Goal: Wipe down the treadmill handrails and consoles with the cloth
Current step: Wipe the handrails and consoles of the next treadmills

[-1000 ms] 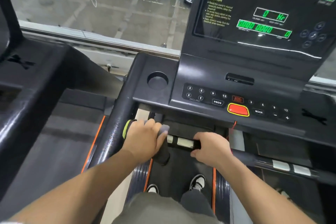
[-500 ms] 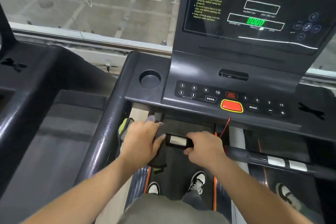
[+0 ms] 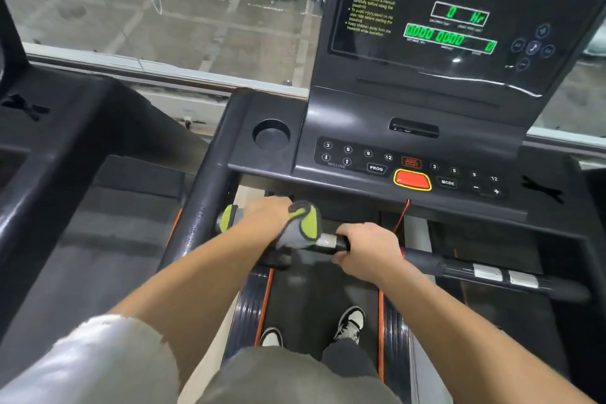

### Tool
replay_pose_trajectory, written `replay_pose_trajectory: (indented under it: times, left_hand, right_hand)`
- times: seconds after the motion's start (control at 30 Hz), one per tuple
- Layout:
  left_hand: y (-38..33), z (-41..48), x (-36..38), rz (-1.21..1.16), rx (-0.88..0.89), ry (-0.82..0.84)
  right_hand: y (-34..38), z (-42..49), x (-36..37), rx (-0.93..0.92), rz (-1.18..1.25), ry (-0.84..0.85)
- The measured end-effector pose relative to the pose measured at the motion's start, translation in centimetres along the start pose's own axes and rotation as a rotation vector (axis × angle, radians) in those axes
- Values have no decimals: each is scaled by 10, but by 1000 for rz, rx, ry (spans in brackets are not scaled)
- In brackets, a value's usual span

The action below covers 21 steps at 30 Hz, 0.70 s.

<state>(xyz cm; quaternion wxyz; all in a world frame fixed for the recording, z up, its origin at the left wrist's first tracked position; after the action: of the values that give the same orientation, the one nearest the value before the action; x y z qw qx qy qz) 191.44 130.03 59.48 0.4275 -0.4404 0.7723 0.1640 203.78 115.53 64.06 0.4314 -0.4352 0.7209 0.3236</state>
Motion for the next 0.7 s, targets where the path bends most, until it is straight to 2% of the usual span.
replay_pose_trajectory:
  times: [0.03, 0.13, 0.2, 0.3, 0.57, 0.63, 0.7]
  left_hand:
    - [-4, -10, 0, 36, 46, -89]
    - [-12, -67, 7, 26, 234, -537]
    - [-3, -92, 33, 106, 332, -635]
    - [19, -95, 54, 256, 321, -645]
    - [19, -84, 39, 197, 117, -615]
    - [16, -71, 24, 232, 77, -503]
    - [11, -58, 8, 248, 116, -372]
  right_hand:
    - [-1, -1, -1, 6, 16, -3]
    - [-1, -3, -1, 12, 43, 4]
    - [0, -5, -1, 24, 47, -4]
    - [-1, -8, -1, 45, 51, -10]
    - [1, -6, -1, 47, 29, 5]
    - [2, -5, -1, 48, 26, 13]
    - [2, -3, 0, 46, 19, 23]
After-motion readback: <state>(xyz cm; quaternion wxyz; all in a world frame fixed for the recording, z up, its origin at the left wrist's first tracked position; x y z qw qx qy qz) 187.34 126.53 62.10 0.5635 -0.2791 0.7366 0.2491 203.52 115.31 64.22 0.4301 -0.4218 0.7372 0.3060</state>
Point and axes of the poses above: each hand's wrist, its own z-axis towards the middle knuckle, its own x-axis out of the palm, y = z × x, the point moved 7 cm from there along z, towards the middle knuckle, and after that the axes turned 1 degree about -y, right-handed, at the moved point
